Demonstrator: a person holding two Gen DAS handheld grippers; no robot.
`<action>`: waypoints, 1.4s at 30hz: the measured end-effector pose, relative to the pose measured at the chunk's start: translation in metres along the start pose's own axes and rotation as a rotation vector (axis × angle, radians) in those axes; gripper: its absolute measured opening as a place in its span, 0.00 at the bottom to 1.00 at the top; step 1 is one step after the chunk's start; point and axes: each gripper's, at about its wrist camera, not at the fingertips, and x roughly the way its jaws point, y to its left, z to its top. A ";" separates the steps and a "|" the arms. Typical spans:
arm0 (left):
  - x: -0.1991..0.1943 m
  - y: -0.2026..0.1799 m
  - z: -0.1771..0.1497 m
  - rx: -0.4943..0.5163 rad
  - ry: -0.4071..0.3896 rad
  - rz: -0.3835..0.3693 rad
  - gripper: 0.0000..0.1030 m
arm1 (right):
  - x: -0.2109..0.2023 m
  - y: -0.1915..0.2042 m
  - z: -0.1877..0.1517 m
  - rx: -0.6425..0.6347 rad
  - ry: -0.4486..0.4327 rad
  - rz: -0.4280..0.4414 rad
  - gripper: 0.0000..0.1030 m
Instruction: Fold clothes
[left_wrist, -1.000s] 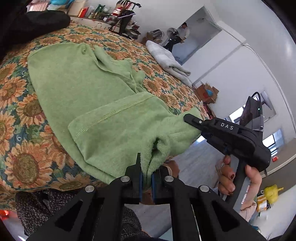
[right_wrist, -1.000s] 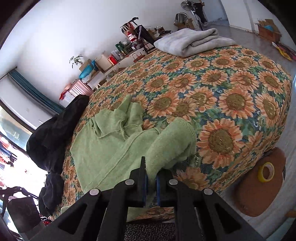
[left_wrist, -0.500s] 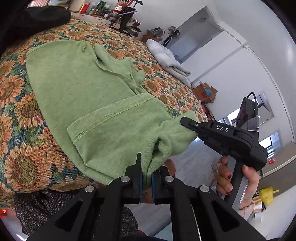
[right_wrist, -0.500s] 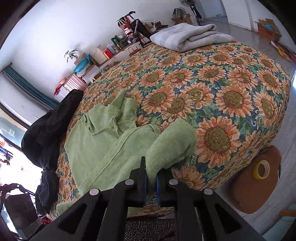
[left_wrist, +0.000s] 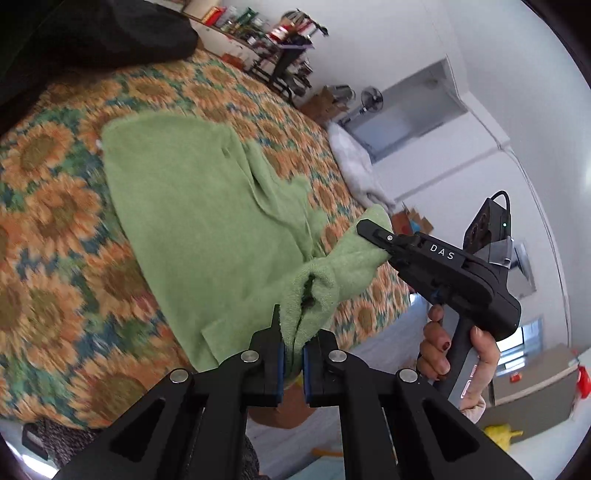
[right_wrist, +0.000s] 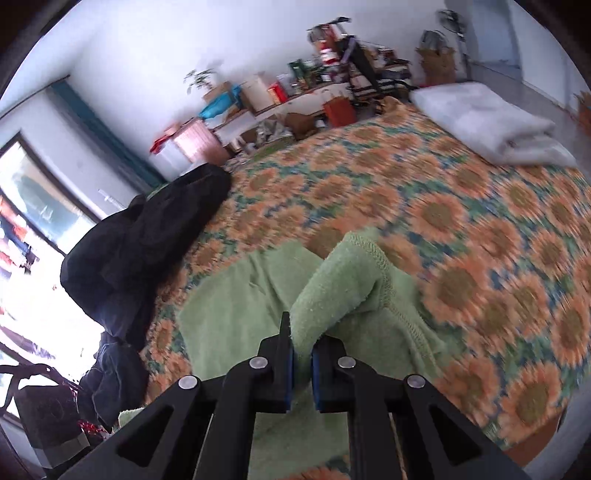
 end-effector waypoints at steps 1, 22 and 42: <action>-0.005 0.004 0.008 -0.005 -0.021 0.016 0.06 | 0.008 0.009 0.008 -0.015 0.008 0.008 0.09; -0.012 0.086 0.086 -0.147 -0.221 0.395 0.65 | 0.009 0.003 0.011 -0.096 -0.186 -0.015 0.66; 0.026 0.086 0.092 0.039 0.028 0.595 0.56 | 0.071 0.031 0.031 -0.422 0.006 -0.052 0.68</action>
